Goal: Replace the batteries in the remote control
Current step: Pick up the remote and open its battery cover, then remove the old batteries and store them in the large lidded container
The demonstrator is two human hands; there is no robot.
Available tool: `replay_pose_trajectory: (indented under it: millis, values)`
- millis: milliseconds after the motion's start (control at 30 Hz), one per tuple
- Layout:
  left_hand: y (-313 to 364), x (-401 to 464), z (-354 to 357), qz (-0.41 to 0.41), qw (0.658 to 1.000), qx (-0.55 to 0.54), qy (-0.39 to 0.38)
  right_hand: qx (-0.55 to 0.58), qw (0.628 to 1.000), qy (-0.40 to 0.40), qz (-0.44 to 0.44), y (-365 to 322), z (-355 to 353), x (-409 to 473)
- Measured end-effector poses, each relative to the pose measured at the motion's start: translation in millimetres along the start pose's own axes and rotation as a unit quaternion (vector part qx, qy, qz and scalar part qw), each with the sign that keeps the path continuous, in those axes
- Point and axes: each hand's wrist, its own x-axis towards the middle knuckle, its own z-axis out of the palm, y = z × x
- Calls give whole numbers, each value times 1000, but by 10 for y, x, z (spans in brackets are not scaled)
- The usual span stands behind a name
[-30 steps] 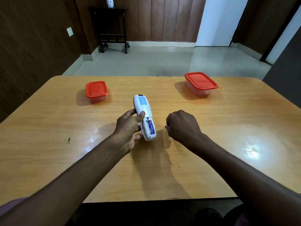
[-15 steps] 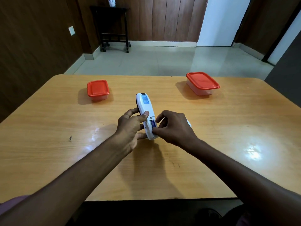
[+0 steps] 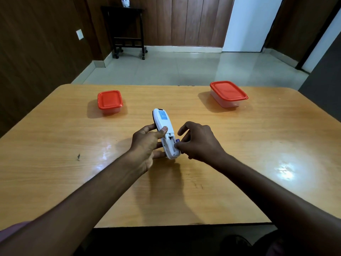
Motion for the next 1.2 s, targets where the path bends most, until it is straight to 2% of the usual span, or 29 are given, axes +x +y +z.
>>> replay_pose_trajectory:
  millis: [100,167,333,500,633,667,733,867,933,1000,1067,1133,1200]
  values:
    - [-32,46,-18,-8,999,37,15,2,999,-38,34,38,-77,55]
    - [-49,77,-40,-7,998,64,25,-45,997,-45,33,100,-119,80]
    - [-78,156,-85,-5,991,129,37,-207,977,-33,-29,237,-77,108]
    - [-79,201,-115,10,982,185,36,-268,961,-6,-61,274,-54,149]
    - [-34,210,-174,32,962,264,59,-272,960,17,-68,323,-103,185]
    - [-13,211,-189,40,948,310,67,-263,963,23,-64,336,-119,202]
    - [31,214,-225,80,896,431,75,-247,966,43,-56,371,-176,273]
    - [102,272,-318,168,740,649,62,-259,954,135,-61,563,-388,619]
    - [111,343,-370,168,692,701,38,-293,940,167,-51,673,-533,829]
    - [108,405,-407,157,659,735,23,-337,924,175,-29,763,-669,1015]
    - [107,432,-419,154,632,759,14,-391,910,141,-3,851,-764,1185]
    - [101,445,-423,155,623,767,12,-427,897,111,13,927,-812,1324]
    - [101,448,-421,157,622,767,11,-436,892,115,14,954,-811,1423]
